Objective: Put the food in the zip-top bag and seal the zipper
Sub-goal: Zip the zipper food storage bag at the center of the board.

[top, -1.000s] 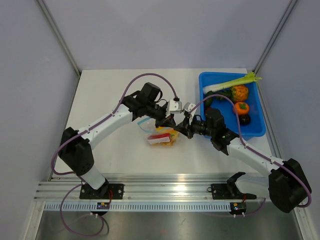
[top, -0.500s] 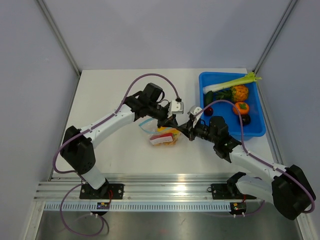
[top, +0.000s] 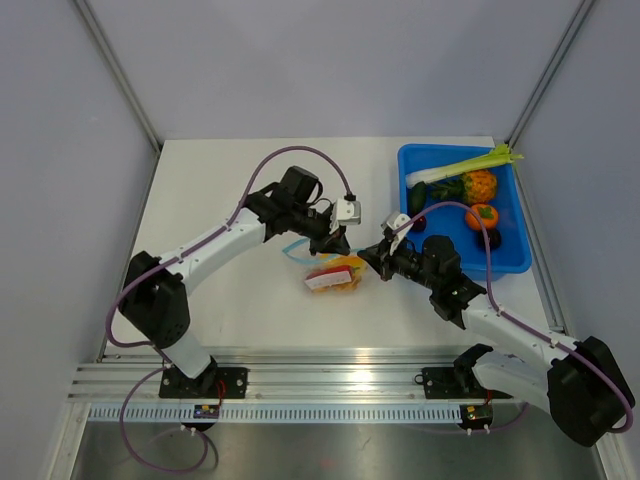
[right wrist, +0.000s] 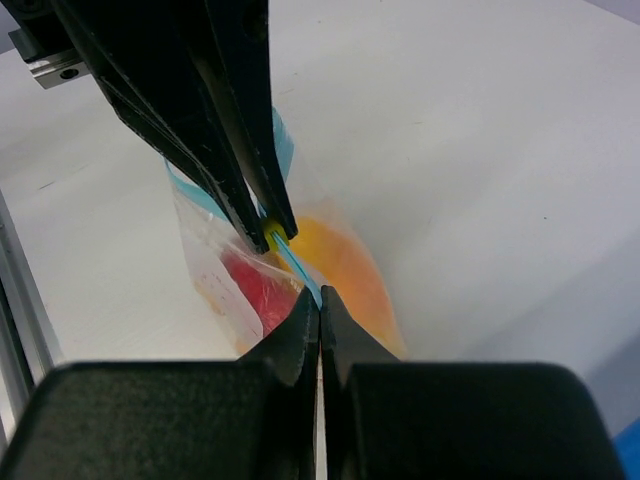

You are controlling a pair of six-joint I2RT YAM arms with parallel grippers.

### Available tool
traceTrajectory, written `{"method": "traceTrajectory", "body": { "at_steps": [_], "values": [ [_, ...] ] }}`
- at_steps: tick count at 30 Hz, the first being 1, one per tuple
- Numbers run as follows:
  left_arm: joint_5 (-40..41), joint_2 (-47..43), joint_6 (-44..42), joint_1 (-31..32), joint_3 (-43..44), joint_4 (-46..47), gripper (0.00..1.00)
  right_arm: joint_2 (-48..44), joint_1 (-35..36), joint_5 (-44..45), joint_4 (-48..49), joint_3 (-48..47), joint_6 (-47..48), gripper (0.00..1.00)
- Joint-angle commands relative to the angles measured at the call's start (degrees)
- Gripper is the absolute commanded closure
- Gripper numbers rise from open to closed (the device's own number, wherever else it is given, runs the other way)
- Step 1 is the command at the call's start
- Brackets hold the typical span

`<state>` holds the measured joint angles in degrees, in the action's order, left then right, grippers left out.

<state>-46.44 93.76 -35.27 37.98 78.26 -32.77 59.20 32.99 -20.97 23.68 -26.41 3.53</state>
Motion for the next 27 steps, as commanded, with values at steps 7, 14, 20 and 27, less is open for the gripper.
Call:
{"method": "traceTrajectory", "body": {
  "at_steps": [7,14,20,27],
  "values": [
    [3.89,-6.21,3.01,-8.97,-9.08,0.25,1.0,-2.33,-1.7,2.87,5.23,-0.66,-1.16,1.0],
    [6.35,-8.41,3.63,-13.62,-11.02,0.43,1.0,-2.16,-2.23,4.01,5.41,-0.48,-1.42,1.0],
    [9.52,-8.33,2.75,-17.75,-11.99,-0.71,1.0,-3.03,-2.85,4.36,5.32,0.13,-1.42,1.0],
    [10.4,-8.15,2.57,-21.8,-12.6,-0.36,1.0,-3.48,-3.2,4.8,5.32,0.49,-1.42,1.0]
  ]
}}
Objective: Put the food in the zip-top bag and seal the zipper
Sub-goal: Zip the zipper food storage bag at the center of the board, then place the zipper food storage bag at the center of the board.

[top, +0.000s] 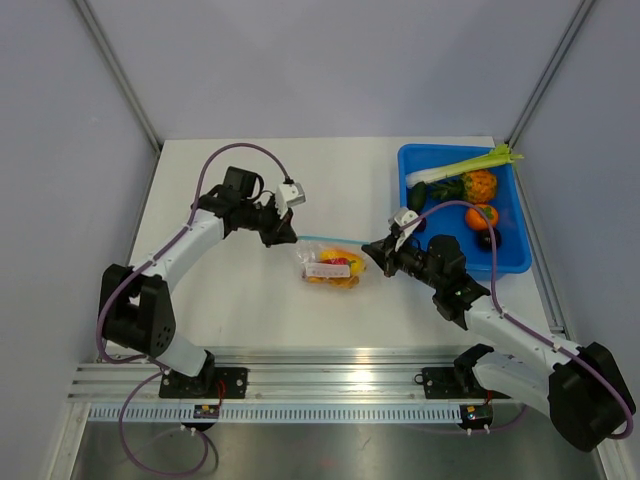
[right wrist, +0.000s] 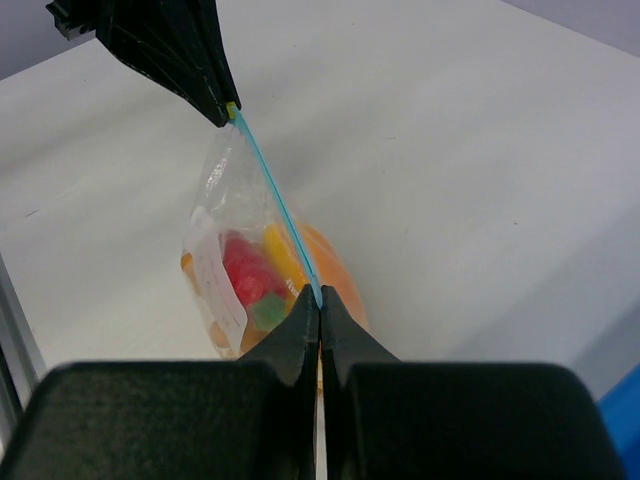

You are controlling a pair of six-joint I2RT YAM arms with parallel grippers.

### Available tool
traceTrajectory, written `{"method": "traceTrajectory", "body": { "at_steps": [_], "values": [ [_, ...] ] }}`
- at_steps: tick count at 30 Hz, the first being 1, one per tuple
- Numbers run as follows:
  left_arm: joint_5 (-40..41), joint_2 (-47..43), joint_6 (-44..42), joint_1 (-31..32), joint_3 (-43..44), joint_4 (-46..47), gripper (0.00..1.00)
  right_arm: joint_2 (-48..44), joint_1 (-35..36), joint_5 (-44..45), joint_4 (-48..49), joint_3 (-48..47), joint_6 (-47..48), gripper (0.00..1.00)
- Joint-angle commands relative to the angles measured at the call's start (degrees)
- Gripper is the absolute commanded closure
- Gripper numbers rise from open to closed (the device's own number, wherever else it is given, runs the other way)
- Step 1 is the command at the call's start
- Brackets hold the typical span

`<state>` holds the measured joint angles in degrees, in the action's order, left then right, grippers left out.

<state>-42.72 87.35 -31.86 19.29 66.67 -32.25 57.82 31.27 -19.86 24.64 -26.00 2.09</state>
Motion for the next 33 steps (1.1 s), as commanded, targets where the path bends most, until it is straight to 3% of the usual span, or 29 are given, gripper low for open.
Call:
{"method": "traceTrajectory", "body": {
  "at_steps": [1,10,24,28,33],
  "values": [
    [6.86,-1.57,-0.75,-4.16,-0.85,-0.88,1.0,-2.01,-1.47,3.77,4.36,0.07,0.02,1.0],
    [7.13,-2.19,-0.75,-8.47,-0.49,-0.62,1.0,-1.31,-1.82,3.51,4.97,-0.02,0.02,1.0],
    [4.15,-1.57,3.28,-8.92,2.31,0.34,1.0,0.36,-1.91,3.59,5.68,-2.12,0.37,1.0],
    [0.97,-1.74,8.56,-8.31,4.86,5.51,1.0,3.78,-1.91,5.79,4.63,-6.85,1.34,1.0],
    [2.81,-1.4,12.26,-6.81,9.43,12.64,1.0,12.38,-1.82,7.55,0.06,-18.37,5.9,1.0]
  ]
}}
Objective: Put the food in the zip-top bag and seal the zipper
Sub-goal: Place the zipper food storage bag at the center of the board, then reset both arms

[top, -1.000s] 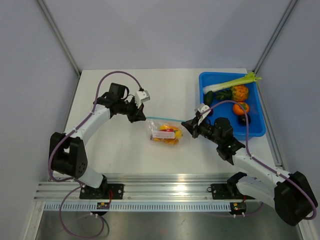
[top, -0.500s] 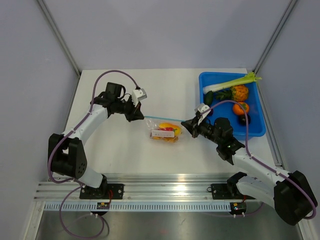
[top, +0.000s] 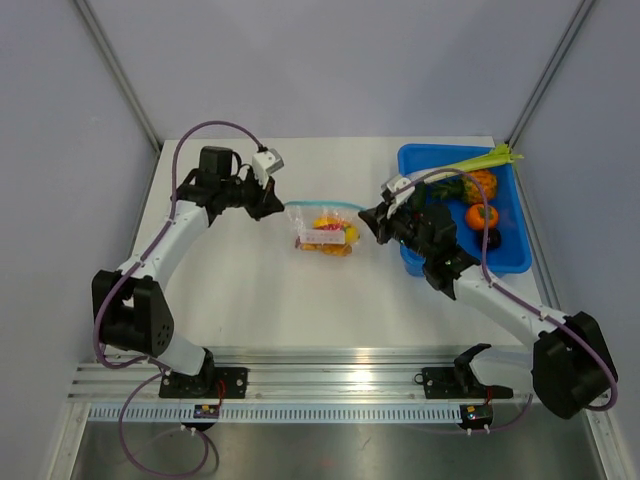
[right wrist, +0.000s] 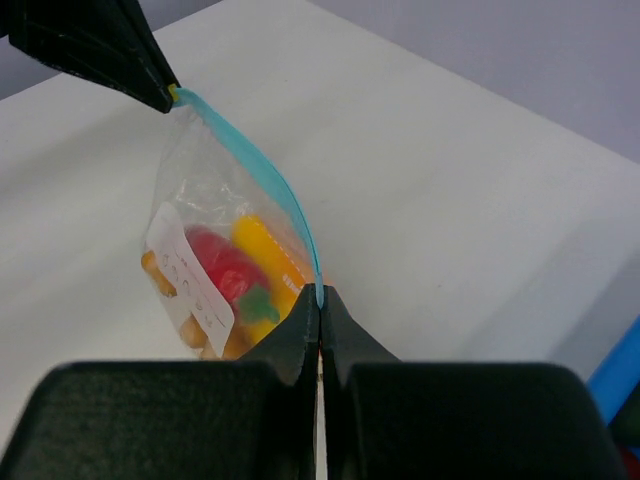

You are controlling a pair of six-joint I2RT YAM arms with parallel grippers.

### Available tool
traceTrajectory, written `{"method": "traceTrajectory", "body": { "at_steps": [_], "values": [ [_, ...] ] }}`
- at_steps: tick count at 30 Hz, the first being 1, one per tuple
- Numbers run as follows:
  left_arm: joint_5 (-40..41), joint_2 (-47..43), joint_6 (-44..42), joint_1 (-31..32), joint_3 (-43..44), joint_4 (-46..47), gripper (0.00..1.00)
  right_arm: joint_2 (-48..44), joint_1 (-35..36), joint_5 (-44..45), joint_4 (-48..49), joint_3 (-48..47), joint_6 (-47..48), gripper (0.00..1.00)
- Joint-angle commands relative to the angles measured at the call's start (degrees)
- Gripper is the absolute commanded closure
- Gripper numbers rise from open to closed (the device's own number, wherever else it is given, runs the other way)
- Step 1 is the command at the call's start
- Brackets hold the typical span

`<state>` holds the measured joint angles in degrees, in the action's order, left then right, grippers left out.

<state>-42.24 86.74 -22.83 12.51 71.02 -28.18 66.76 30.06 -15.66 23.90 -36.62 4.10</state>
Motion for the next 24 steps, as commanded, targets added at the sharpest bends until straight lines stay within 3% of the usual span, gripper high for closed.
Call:
{"method": "traceTrajectory", "body": {
  "at_steps": [1,2,4,5,7,8,9,11,16,24],
  "values": [
    [2.42,-0.52,3.32,0.05,6.31,10.15,1.0,4.68,-0.62,3.36,0.8,-11.33,4.33,0.98],
    [3.12,-0.08,4.1,0.06,8.23,11.12,1.0,5.74,-0.71,3.18,0.71,-12.93,4.6,0.95],
    [3.92,0.27,4.81,0.06,10.62,11.75,1.0,8.38,-0.71,1.17,0.1,-16.79,4.43,0.8],
    [4.09,0.19,5.33,0.06,11.32,11.75,0.79,8.91,-0.71,0.11,-1.39,-17.77,4.08,0.55],
    [4.88,-1.13,6.48,0.06,11.42,12.71,0.52,9.88,-0.62,-1.74,-3.59,-19.18,2.94,0.39],
    [4.97,-1.83,7.09,0.06,10.55,13.5,0.17,10.14,-0.53,-1.31,-3.95,-19.02,2.41,0.27],
    [4.97,-4.01,7.45,0.14,9.58,14.29,0.01,9.97,-0.62,0.61,-4.21,-18.67,1.36,0.14],
    [4.88,-6.05,8.15,0.14,6.5,15.79,0.01,9.09,-0.62,3.51,-6.57,-17.87,0.39,0.01],
    [8.66,-11.14,13.23,0.67,2.72,16.93,0.01,6.28,-0.62,20.82,-17.36,-21.02,-6.11,0.0],
    [17.1,-13.7,31.52,1.37,0.7,13.07,0.01,7.06,-0.62,42.43,-40.58,-30.08,-13.3,0.01]
  ]
}}
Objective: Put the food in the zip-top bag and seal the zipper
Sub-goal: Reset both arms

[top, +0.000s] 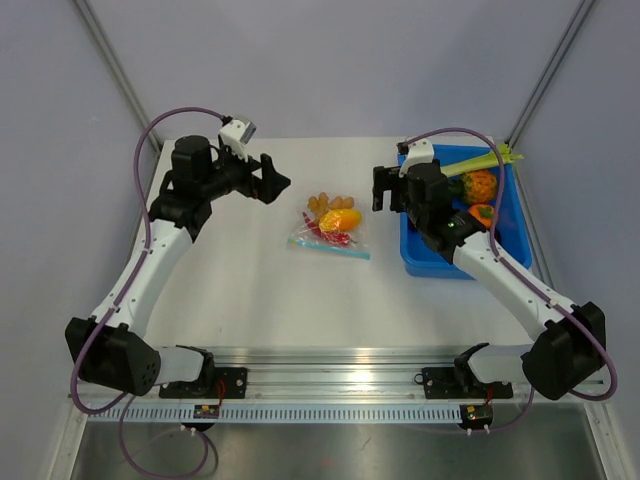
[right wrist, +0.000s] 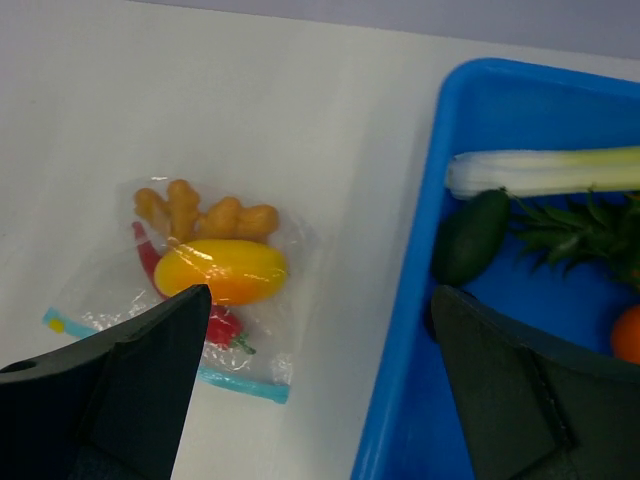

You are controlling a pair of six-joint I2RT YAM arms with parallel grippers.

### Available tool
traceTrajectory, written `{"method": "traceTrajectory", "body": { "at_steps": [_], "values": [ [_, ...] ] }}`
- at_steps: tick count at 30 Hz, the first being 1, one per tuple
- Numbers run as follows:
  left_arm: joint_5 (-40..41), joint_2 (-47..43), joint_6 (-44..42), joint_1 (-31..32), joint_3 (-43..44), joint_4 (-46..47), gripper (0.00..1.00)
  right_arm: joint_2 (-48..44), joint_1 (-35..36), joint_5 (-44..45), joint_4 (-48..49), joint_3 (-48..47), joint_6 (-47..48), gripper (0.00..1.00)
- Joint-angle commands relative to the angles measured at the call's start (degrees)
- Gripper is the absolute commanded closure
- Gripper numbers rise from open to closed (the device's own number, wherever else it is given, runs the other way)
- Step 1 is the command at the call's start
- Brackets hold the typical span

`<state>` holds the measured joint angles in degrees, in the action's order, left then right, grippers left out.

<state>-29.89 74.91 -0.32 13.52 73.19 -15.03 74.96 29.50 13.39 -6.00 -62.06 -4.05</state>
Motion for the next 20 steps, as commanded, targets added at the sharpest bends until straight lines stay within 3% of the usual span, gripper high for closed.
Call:
{"method": "traceTrajectory", "body": {
  "at_steps": [1,4,6,9,14,20],
  "values": [
    [4.93,-2.23,10.32,1.15,-2.43,0.08,0.01,-0.78,-0.05,15.68,-14.79,-6.13,-6.39,0.01],
    [10.36,-6.0,11.22,5.7,-7.0,1.13,0.01,0.54,-0.05,21.67,-20.52,-7.54,-10.53,0.01],
    [18.23,-8.54,8.68,8.79,-8.93,1.14,0.01,0.54,-0.05,22.47,-22.12,-7.55,-11.85,0.01],
    [23.63,-10.05,6.3,13.28,-10.52,0.44,0.01,-1.12,-0.05,21.77,-23.0,-6.41,-12.82,0.01],
    [25.85,-10.31,5.24,16.1,-11.31,-0.7,0.01,-4.03,-0.05,23.6,-22.21,-2.45,-14.14,0.0],
    [23.03,-9.52,6.03,19.78,-12.54,-2.02,0.01,-5.79,-0.05,26.25,-21.16,0.71,-14.84,0.0]
  ]
}}
